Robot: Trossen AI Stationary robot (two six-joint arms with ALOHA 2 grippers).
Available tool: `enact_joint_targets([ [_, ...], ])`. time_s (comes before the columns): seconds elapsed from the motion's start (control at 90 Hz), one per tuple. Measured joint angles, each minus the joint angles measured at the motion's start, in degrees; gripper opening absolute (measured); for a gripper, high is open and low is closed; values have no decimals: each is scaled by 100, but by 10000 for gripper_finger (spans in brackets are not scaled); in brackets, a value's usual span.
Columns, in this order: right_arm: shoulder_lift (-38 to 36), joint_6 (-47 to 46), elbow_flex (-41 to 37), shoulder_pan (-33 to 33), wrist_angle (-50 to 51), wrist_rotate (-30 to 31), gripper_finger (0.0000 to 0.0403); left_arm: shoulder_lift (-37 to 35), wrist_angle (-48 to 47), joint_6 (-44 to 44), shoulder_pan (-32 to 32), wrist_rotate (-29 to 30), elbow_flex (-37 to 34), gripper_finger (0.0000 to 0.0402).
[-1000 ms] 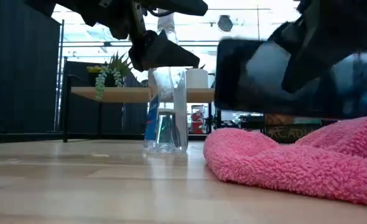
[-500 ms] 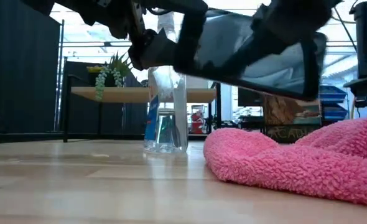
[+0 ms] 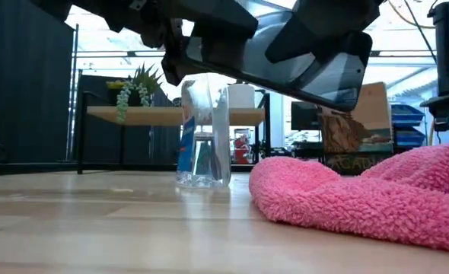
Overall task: Apply microfiber cloth
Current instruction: Wipe the black cellphone with the pink microfiber cloth
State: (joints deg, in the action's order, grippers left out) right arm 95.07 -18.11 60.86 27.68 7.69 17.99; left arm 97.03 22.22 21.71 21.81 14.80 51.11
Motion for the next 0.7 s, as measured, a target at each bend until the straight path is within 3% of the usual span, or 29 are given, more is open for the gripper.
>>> enact_joint_targets([
  [0.289,-1,-129,0,-10,61,-8,21,0,-10,-41,-103,-559,7,21],
  [0.489,-118,-331,363,-54,1279,-197,119,0,-51,88,-122,-535,7,13],
  [0.7,-338,-1237,1215,90,3988,-199,230,0,-69,140,-110,-533,2,6],
])
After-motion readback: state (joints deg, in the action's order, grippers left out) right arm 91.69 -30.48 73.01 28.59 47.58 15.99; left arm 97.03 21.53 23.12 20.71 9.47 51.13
